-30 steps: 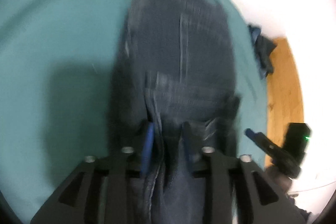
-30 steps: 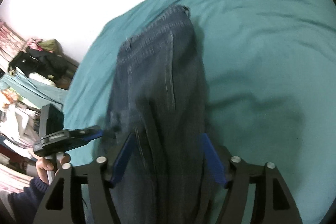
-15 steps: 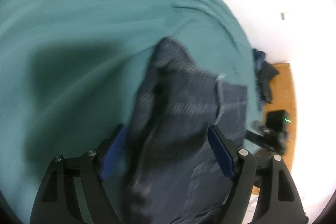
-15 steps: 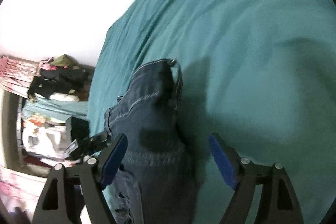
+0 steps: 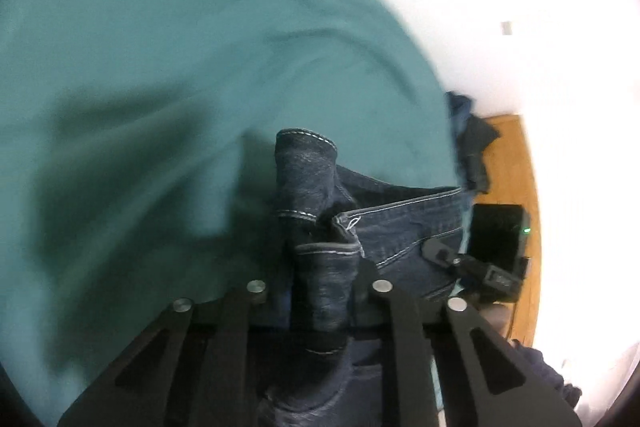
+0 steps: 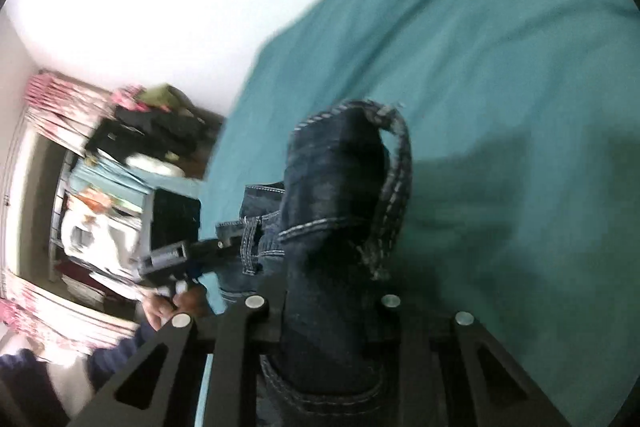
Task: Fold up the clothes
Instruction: 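Lift the folded end with both grippers and fold it over toward the waistband, then lay the folded bundle down and open both grippers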
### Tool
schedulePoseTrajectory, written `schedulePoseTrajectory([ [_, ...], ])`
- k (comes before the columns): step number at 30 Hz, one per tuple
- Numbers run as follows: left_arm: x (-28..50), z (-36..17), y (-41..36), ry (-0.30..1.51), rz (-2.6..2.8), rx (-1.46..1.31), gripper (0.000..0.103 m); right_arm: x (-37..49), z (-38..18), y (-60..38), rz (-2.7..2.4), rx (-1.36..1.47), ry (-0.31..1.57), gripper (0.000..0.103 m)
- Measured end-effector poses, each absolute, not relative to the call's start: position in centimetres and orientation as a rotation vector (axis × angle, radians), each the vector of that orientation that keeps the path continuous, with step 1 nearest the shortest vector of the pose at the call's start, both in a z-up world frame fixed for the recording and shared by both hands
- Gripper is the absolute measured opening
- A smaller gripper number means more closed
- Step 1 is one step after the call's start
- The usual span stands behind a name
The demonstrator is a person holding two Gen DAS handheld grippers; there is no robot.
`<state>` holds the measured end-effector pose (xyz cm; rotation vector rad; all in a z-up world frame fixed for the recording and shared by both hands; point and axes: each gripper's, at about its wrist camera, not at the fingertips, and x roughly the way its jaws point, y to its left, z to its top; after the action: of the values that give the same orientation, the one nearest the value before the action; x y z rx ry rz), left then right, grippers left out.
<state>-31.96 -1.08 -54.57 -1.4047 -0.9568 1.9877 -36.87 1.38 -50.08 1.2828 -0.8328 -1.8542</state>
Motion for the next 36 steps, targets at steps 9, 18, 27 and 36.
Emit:
schedulePoseTrajectory([
  [9, -13.7, -43.2, -2.4, -0.909, 1.986, -1.106, 0.016, -18.2, -39.3, 1.6, -1.823, 1.049, -0.792, 0.016],
  [18, 8.9, -43.8, 0.9, -0.699, 2.044, -1.426, 0.016, 6.2, -41.6, -1.3, -1.918, 1.277, -0.632, 0.016],
  [27, 17.4, -44.1, 5.5, -0.328, 2.249, -1.68, 0.016, 12.2, -44.1, -4.5, -1.919, 1.306, -0.415, 0.016],
  [36, 21.2, -44.6, 7.4, -0.222, 2.281, -1.696, 0.016, 13.1, -45.5, -6.0, -1.894, 1.346, -0.316, 0.016],
])
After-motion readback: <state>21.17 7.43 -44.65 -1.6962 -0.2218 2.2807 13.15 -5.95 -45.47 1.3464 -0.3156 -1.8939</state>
